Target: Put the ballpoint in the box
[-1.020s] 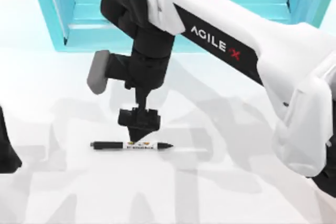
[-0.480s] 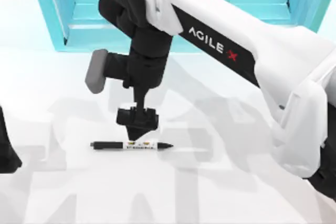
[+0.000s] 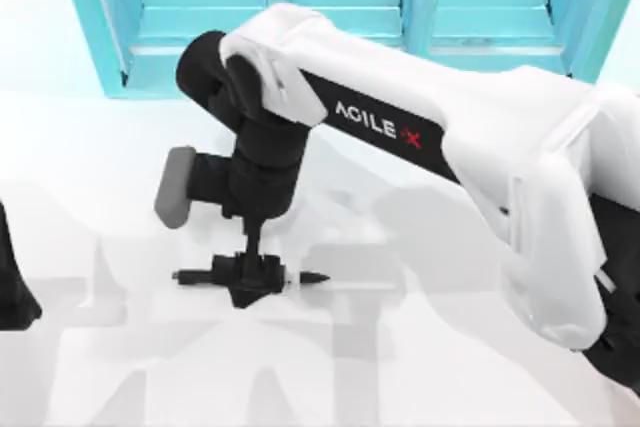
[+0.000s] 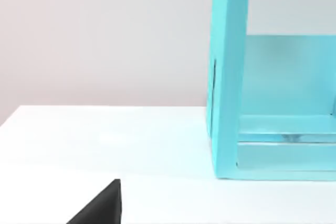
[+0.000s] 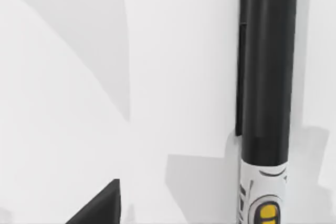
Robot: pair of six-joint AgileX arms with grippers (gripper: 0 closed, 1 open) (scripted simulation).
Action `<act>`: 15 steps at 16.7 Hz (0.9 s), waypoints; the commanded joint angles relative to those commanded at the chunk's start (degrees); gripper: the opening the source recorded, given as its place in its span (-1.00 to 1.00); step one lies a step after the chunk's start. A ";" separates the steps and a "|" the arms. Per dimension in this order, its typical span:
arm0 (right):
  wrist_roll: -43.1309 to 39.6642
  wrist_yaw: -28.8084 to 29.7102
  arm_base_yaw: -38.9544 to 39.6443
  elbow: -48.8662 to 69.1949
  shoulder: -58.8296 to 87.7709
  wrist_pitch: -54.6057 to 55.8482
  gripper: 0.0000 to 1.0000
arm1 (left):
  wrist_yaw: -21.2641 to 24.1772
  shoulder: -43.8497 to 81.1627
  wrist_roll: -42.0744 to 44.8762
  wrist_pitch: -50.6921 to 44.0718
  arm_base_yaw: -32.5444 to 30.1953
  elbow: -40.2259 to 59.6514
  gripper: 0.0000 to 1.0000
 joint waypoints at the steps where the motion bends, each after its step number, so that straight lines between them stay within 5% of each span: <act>1: 0.33 0.01 0.33 -2.15 0.00 2.24 1.00 | 0.00 0.00 0.00 0.00 0.00 0.00 1.00; 9: 1.30 0.03 1.25 -8.20 0.08 8.63 1.00 | 0.00 0.00 0.00 0.00 0.00 0.00 1.00; 15: 1.30 0.03 1.25 -8.20 0.08 8.63 0.10 | 0.00 0.00 0.00 0.00 0.00 0.00 1.00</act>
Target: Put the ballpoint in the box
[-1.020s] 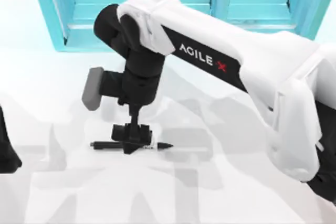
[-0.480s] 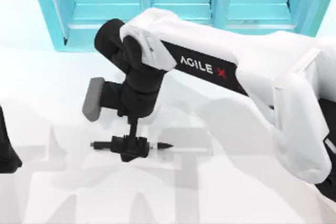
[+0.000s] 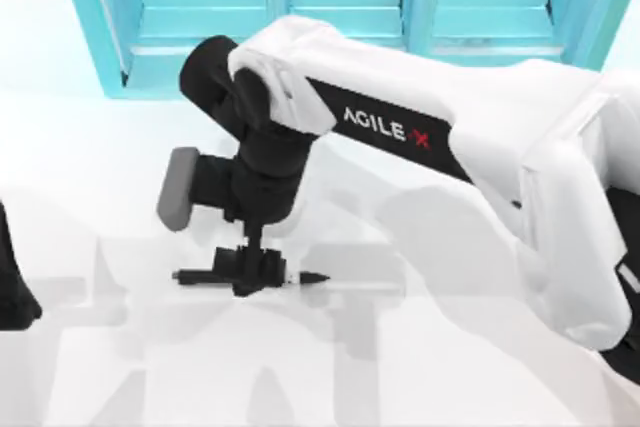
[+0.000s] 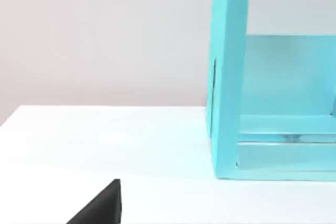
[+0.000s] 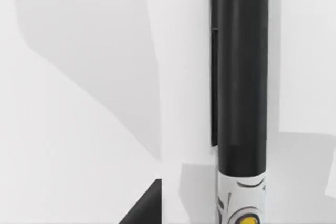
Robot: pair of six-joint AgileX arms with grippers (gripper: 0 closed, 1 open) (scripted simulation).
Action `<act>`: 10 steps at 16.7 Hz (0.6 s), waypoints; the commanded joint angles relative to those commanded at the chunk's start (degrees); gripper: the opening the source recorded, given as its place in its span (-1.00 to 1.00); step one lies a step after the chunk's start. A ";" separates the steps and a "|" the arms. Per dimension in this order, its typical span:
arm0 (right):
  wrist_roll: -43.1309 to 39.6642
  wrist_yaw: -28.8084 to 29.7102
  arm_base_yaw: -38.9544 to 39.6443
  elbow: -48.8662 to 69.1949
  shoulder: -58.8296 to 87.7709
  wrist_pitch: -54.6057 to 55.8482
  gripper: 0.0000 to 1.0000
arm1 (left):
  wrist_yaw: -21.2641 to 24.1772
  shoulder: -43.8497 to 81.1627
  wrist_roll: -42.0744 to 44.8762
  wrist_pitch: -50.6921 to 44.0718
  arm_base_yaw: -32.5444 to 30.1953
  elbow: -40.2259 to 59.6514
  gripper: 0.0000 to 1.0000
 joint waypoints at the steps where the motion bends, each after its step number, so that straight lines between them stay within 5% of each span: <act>1: 0.00 0.00 0.00 0.00 0.00 0.00 -0.06 | 0.00 0.00 0.00 0.00 0.00 0.00 1.00; 7: 0.00 0.00 0.00 0.00 0.00 0.00 -0.96 | 0.00 0.00 0.00 0.00 0.00 0.00 1.00; 10: 0.00 0.00 0.00 0.00 0.00 0.00 -1.00 | 0.00 0.00 0.00 0.00 0.00 0.00 1.00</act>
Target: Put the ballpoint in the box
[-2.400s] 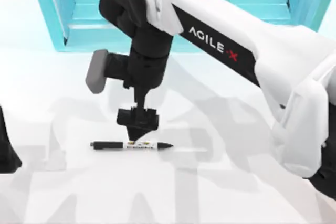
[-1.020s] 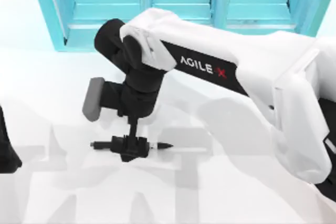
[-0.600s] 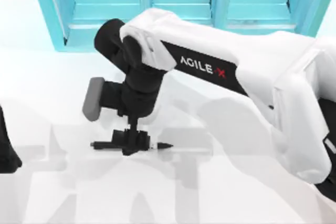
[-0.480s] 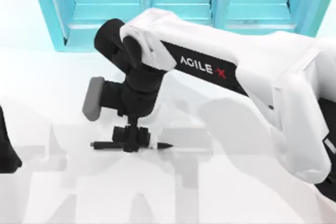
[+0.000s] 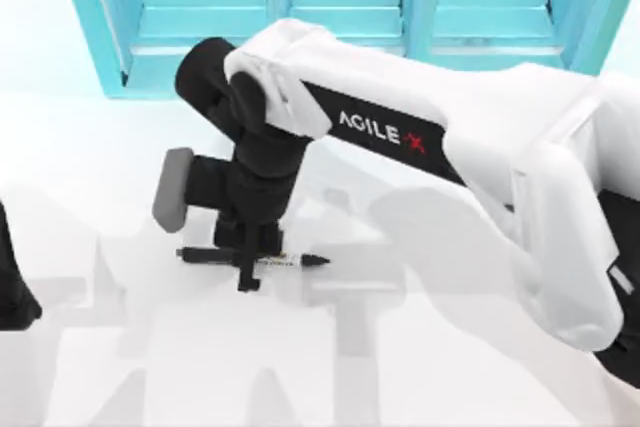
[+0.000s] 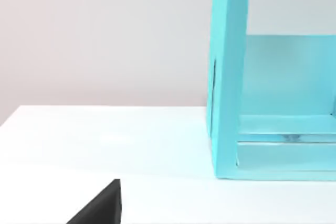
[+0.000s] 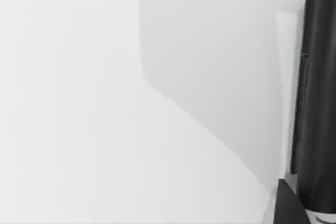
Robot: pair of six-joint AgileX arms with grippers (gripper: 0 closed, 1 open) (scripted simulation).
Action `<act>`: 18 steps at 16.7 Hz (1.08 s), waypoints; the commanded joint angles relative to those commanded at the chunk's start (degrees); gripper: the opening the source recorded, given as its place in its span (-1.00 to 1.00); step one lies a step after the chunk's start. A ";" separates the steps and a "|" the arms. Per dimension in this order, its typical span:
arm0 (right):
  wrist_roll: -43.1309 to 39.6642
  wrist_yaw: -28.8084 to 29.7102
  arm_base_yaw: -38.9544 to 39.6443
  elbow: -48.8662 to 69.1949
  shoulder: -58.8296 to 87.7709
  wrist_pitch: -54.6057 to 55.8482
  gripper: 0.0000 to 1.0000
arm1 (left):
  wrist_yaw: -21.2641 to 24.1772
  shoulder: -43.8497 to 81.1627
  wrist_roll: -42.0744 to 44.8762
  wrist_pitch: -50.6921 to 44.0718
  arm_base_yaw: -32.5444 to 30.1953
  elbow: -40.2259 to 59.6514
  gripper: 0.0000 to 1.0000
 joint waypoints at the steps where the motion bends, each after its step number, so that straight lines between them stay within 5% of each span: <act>1: 0.00 0.00 0.00 0.00 0.00 0.00 -1.00 | 0.00 0.00 0.00 0.00 0.00 0.00 1.00; 10: -0.73 1.54 -1.28 5.34 -1.69 -3.80 -1.00 | 0.00 0.00 0.00 0.00 0.00 0.00 1.00; 18: -0.86 1.57 -1.21 33.27 3.56 -24.78 -1.00 | 0.00 0.00 0.00 0.00 0.00 0.00 1.00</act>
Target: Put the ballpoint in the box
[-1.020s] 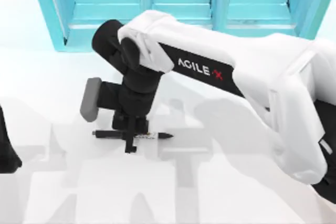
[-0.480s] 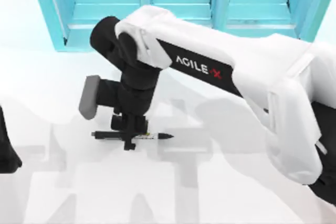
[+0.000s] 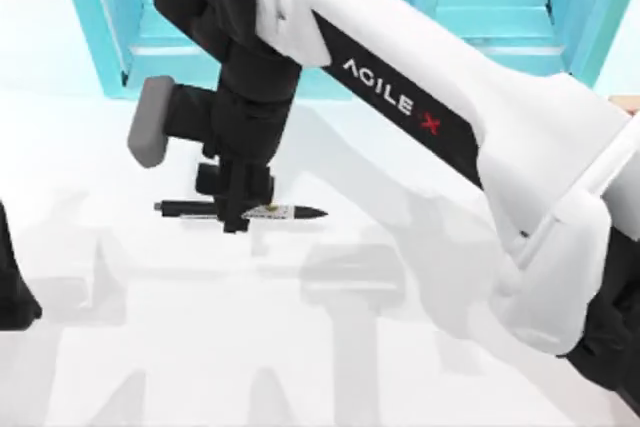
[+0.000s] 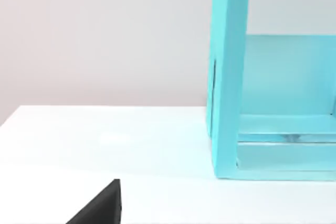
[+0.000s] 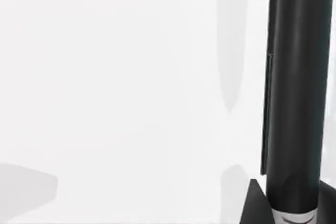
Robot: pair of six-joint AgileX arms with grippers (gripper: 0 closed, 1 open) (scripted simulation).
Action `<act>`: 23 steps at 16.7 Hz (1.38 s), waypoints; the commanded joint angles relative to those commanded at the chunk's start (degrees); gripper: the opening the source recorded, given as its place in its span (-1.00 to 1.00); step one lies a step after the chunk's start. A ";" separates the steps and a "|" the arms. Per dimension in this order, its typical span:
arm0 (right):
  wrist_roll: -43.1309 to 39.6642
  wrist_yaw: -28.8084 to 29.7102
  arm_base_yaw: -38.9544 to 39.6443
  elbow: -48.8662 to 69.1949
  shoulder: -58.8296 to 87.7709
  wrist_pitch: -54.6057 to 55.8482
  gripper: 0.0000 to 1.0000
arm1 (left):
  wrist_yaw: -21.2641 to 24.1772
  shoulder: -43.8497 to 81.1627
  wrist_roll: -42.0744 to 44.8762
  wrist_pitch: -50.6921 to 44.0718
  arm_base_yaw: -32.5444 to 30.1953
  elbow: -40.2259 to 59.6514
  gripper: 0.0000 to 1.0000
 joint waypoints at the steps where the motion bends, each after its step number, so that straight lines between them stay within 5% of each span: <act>1: -0.01 0.02 0.00 2.14 0.37 -2.00 -1.00 | 0.00 0.00 0.00 0.00 0.00 0.00 1.00; 12: 5.73 1.21 -4.92 -0.83 -4.94 -3.20 -1.00 | 0.00 0.00 0.00 0.00 0.00 0.00 1.00; 23: 56.15 8.37 -43.37 -56.48 -45.88 18.69 -1.00 | 0.00 0.00 0.00 0.00 0.00 0.00 1.00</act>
